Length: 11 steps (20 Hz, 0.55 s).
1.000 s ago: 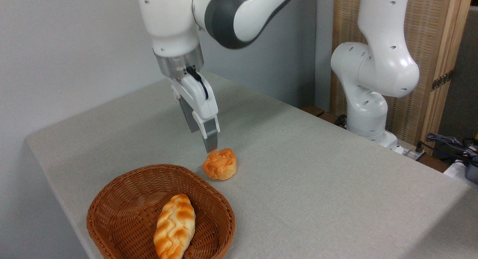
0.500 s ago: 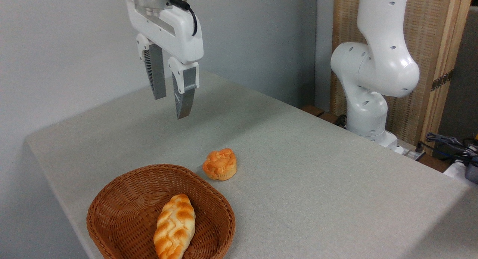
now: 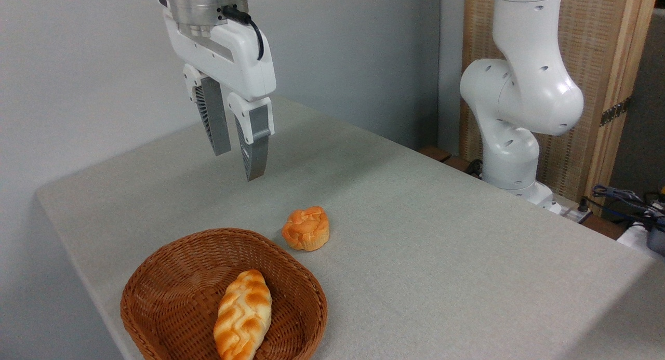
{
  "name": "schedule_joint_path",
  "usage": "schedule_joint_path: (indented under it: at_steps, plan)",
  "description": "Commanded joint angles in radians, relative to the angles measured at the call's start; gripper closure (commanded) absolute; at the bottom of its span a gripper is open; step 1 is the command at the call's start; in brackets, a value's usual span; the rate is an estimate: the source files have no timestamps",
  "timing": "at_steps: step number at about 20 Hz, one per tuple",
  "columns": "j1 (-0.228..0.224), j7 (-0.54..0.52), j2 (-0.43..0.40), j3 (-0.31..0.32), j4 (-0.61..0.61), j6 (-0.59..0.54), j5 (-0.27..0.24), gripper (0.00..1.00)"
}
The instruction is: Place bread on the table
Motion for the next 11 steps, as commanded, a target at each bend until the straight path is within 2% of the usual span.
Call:
schedule_joint_path:
  at_steps: [1, 7, 11]
  plan:
    - [-0.007, -0.021, 0.006, 0.015, 0.028, -0.05, 0.023, 0.0]
    - [-0.009, -0.028, 0.005, 0.015, 0.029, -0.076, 0.049, 0.0]
    - [-0.009, -0.029, 0.002, 0.023, 0.028, -0.081, 0.049, 0.0]
